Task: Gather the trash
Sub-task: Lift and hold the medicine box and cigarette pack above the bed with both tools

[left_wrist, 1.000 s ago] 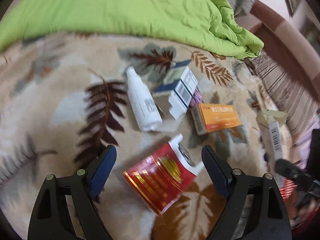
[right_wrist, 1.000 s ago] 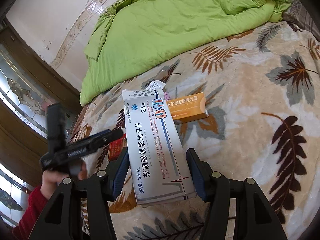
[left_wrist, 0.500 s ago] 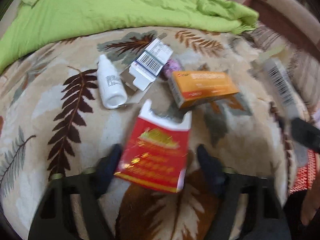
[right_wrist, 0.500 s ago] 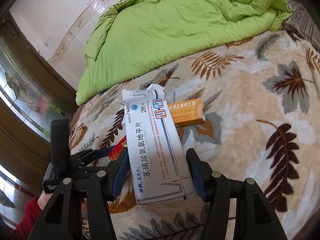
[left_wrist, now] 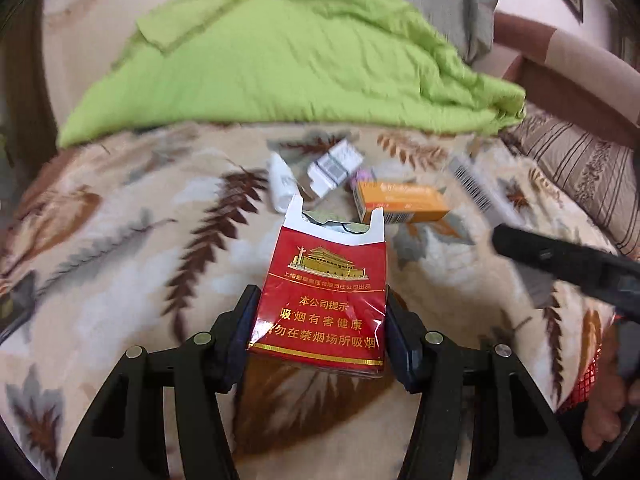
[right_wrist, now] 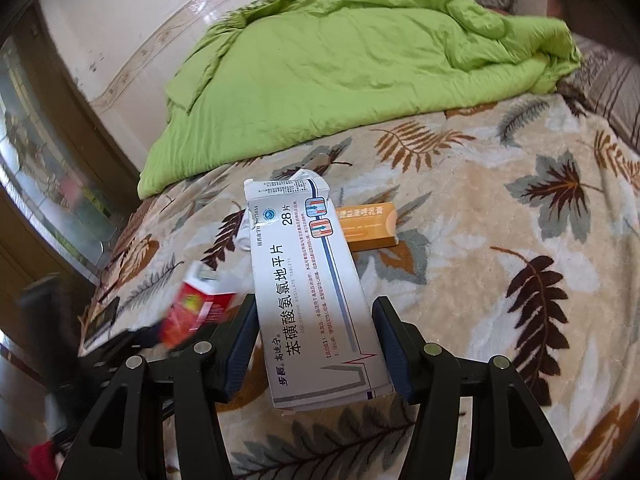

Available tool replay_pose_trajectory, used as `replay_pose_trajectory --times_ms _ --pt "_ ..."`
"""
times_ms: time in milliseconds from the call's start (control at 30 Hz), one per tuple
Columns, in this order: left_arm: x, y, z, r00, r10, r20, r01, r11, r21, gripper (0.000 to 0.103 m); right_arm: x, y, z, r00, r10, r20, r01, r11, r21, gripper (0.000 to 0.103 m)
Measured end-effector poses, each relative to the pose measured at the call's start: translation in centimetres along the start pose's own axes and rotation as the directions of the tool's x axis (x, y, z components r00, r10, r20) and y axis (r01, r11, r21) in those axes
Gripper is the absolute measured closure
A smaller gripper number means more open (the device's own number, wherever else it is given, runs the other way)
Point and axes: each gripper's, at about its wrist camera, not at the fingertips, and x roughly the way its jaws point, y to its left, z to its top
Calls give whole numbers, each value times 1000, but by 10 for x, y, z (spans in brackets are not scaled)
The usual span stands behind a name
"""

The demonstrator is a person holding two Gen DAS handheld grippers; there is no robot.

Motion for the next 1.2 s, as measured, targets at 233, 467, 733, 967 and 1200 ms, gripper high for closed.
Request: replay_pose_trajectory --times_ms 233,467,733,967,1200 --pt "-69 8 -30 981 89 172 -83 996 -41 46 -29 18 -26 999 21 47 -19 999 -43 41" --pt "-96 13 -49 970 114 214 -101 992 -71 46 -57 22 -45 993 17 118 -11 999 -52 41" --pt "-111 6 -62 961 114 251 -105 993 -51 46 -85 38 -65 987 24 161 -7 994 -109 41" --pt "-108 5 -59 959 111 261 -102 994 -51 46 -84 14 -68 988 43 147 -39 999 -32 41" --pt "-85 7 -54 966 94 243 -76 994 -85 46 -72 13 -67 991 57 122 -51 998 -46 41"
